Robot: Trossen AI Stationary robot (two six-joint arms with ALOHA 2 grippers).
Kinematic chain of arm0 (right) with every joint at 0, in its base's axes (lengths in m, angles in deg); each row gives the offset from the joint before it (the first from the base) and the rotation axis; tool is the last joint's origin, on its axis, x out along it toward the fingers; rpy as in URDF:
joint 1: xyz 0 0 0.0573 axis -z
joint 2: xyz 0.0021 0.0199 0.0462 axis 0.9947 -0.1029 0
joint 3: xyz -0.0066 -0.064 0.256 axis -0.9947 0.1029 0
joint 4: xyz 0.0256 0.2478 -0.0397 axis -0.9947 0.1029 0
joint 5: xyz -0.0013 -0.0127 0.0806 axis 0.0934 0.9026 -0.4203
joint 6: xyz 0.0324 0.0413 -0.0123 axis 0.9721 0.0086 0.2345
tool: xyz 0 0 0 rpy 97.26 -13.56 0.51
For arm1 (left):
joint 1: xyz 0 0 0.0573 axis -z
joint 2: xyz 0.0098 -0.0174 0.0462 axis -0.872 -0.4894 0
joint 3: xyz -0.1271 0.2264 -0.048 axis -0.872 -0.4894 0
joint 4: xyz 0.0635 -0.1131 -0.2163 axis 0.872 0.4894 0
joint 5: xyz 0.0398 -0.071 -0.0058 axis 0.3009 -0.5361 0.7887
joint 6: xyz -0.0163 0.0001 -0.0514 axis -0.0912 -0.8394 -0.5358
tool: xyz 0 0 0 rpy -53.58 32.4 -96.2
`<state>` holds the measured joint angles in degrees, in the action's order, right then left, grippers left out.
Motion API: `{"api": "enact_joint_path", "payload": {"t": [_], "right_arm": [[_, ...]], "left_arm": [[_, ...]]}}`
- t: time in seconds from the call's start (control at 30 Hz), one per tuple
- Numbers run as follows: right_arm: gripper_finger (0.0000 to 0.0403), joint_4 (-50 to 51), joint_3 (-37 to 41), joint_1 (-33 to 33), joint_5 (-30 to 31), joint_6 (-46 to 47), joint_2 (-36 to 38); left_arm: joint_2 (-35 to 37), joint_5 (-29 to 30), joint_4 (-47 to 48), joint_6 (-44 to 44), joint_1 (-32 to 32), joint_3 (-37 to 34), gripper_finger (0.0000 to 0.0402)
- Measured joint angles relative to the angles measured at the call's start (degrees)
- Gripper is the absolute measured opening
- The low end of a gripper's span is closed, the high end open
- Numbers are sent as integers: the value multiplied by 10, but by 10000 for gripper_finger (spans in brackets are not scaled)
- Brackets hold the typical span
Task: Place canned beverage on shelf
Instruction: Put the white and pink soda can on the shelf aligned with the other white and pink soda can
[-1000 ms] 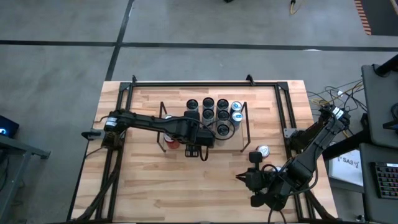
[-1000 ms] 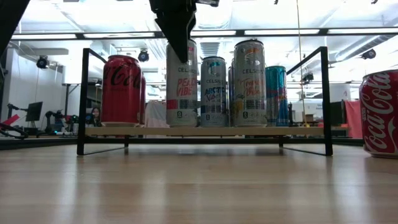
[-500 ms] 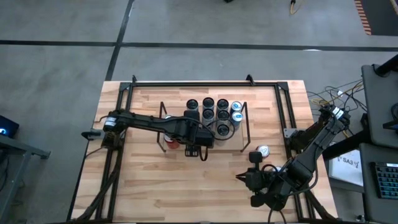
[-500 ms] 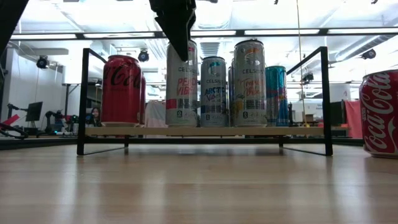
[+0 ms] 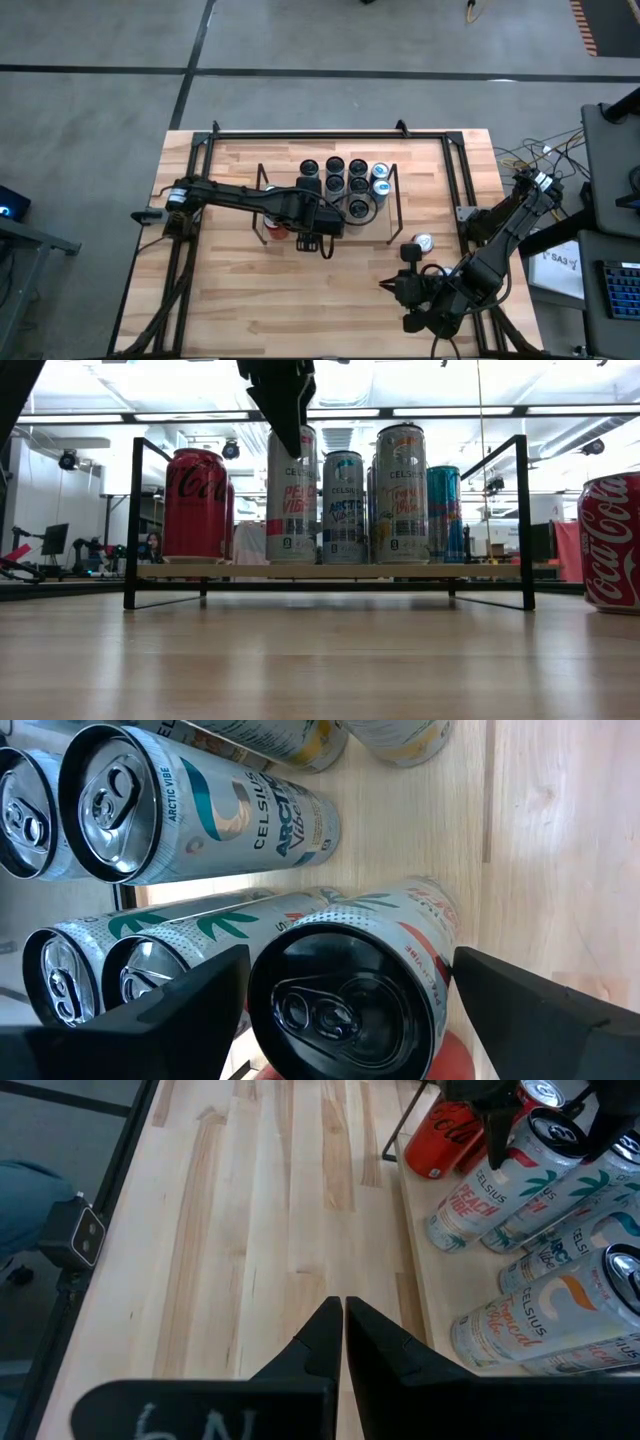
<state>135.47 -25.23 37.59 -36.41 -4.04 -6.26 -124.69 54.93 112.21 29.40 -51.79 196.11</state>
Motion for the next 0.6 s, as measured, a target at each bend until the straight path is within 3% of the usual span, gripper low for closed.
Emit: {"api": "enact_joint_path", "payload": {"t": [0.6], "right_arm": [[9,0,0,0,0,-4,0]], "left_arm": [[0,-1,-3,-22,0,0,332]]}}
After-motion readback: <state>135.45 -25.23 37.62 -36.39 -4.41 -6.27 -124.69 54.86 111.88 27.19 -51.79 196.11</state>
